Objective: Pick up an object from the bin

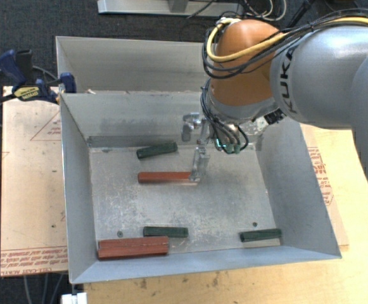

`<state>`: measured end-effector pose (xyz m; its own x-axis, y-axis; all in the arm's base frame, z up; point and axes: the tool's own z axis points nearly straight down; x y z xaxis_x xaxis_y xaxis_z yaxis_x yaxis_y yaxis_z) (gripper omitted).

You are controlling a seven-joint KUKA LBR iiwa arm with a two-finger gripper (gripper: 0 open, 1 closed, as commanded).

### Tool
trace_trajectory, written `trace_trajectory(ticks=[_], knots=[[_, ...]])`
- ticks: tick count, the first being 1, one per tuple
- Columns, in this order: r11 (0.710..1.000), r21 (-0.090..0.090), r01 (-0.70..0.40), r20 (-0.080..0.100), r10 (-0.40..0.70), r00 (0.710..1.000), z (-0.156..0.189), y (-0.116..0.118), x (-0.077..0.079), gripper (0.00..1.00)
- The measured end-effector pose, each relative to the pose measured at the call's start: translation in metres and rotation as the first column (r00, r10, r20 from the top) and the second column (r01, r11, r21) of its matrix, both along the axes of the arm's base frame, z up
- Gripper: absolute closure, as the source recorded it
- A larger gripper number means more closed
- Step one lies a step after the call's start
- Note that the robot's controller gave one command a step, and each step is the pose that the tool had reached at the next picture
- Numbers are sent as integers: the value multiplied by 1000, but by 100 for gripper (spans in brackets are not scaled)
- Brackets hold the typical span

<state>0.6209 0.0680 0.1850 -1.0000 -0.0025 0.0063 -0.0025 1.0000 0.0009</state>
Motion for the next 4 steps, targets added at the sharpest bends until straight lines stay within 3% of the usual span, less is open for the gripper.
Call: trace_trajectory(ticks=[1,2,3,4], knots=[[1000,1,10,1,-10,1000,-120,68,-21,0],[1000,1,15,8,-15,1000,-115,65,-18,100],[1000,1,16,8,-16,1000,-115,65,-18,0],[952,0,-305,12,305,952,-114,73,13,0]])
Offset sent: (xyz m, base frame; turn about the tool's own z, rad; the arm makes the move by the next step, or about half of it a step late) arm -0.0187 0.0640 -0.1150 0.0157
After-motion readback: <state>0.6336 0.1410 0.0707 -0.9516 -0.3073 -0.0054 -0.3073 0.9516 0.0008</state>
